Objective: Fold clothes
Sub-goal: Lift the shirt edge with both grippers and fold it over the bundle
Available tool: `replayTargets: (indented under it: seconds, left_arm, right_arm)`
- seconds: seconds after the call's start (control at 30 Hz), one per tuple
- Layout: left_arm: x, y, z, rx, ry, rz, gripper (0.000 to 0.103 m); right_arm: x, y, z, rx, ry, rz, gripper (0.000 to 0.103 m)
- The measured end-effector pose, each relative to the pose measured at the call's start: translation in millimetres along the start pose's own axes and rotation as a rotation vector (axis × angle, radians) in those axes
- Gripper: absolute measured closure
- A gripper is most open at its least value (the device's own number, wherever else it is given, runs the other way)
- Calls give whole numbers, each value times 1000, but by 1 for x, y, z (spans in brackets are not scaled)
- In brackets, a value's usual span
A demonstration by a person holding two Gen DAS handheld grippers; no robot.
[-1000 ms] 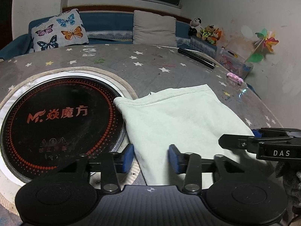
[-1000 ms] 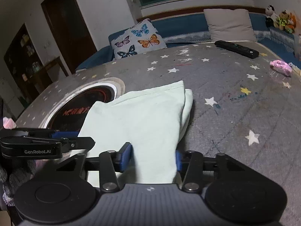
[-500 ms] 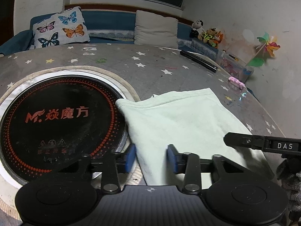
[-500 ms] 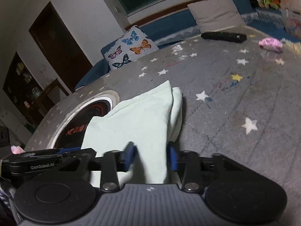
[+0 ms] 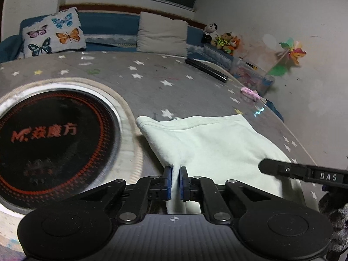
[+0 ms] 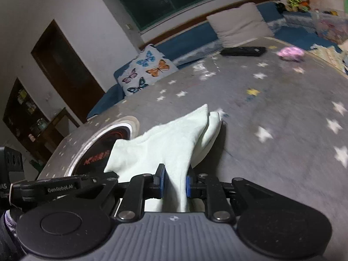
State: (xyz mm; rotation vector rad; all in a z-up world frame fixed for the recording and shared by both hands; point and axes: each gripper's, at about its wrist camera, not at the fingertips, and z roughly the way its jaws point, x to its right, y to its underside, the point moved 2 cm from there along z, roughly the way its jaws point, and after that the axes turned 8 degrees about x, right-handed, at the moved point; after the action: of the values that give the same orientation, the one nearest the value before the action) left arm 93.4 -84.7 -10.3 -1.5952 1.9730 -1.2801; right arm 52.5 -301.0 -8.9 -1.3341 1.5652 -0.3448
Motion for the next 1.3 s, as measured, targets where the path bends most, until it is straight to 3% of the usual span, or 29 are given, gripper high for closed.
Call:
replayTargets:
  seconds: [0.23, 0.3, 0.4, 0.63, 0.73, 0.87, 1.1, 1.3]
  left_arm:
    - [9, 2, -1, 8, -34, 47, 88]
    - [7, 3, 0, 5, -46, 42, 83]
    - [5, 3, 1, -4, -58, 32, 76]
    - [7, 7, 5, -27, -40, 34, 79]
    - [8, 7, 6, -30, -35, 35, 86]
    - [12, 9, 5, -27, -42, 51, 86]
    - [16, 9, 6, -28, -57, 66, 86]
    - [21, 9, 2, -14, -48, 83, 94]
  right_arm:
    - [17, 12, -20, 36, 6, 40, 74]
    - [20, 11, -20, 47, 10, 45, 67]
    - [23, 10, -15, 39, 11, 47, 66]
    - [23, 17, -6, 21, -10, 78, 67]
    - [22, 18, -5, 16, -12, 86, 76]
    - [21, 20, -6, 21, -15, 95, 81]
    - [19, 22, -9, 35, -10, 106, 83]
    - [16, 21, -14, 53, -7, 107, 85]
